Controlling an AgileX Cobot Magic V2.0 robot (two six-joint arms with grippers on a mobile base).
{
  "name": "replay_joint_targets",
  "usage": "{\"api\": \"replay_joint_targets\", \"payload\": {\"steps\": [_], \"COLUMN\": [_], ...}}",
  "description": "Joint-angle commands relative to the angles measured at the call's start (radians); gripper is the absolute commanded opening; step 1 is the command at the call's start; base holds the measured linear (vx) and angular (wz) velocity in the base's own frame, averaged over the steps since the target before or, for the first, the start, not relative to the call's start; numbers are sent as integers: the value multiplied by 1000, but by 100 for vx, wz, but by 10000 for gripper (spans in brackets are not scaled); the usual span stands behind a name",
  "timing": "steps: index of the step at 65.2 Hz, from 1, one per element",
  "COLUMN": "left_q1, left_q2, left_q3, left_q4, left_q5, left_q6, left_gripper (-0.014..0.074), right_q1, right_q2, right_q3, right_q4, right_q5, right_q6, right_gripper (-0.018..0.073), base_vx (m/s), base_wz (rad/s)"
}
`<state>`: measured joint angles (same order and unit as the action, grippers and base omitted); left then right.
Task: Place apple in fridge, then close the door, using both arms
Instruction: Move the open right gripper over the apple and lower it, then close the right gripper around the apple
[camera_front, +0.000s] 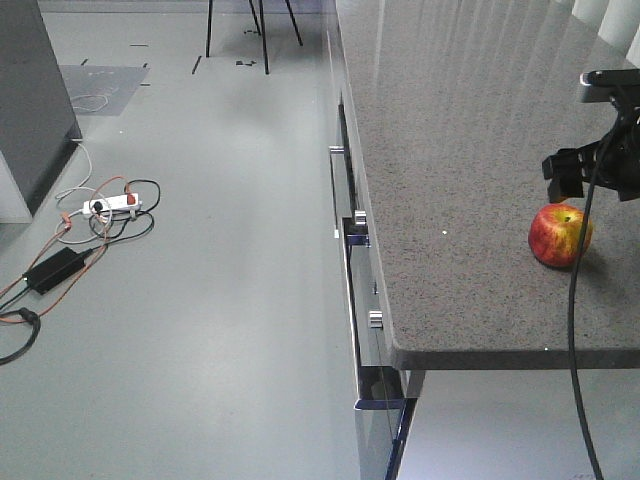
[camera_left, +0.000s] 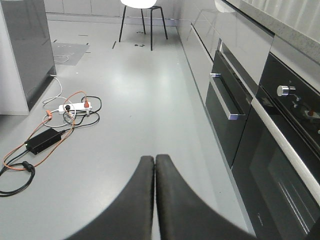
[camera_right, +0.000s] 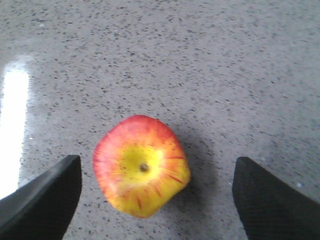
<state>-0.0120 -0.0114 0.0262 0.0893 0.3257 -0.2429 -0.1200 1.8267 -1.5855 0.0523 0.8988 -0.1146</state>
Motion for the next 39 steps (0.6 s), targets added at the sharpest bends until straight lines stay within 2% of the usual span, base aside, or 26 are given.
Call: {"api": "replay_joint_targets", "payload": {"steps": [1, 39], "left_q1": [-1, -1], "left_q2": [-14, -14], "left_q3": [20, 20], "left_q4": [-3, -3], "left_q5": [-73, -73], "left_q6": [-6, -6], "left_gripper": [-5, -5], "right_q1": [-5, -4], "right_q2": [-38, 18], "right_q3": [-31, -31], "right_q4": [22, 46], "right_q5": [-56, -43], "right_q6": [-26, -69], "right_gripper": [586, 586], "base_vx": [0, 0], "base_wz": [0, 0]}}
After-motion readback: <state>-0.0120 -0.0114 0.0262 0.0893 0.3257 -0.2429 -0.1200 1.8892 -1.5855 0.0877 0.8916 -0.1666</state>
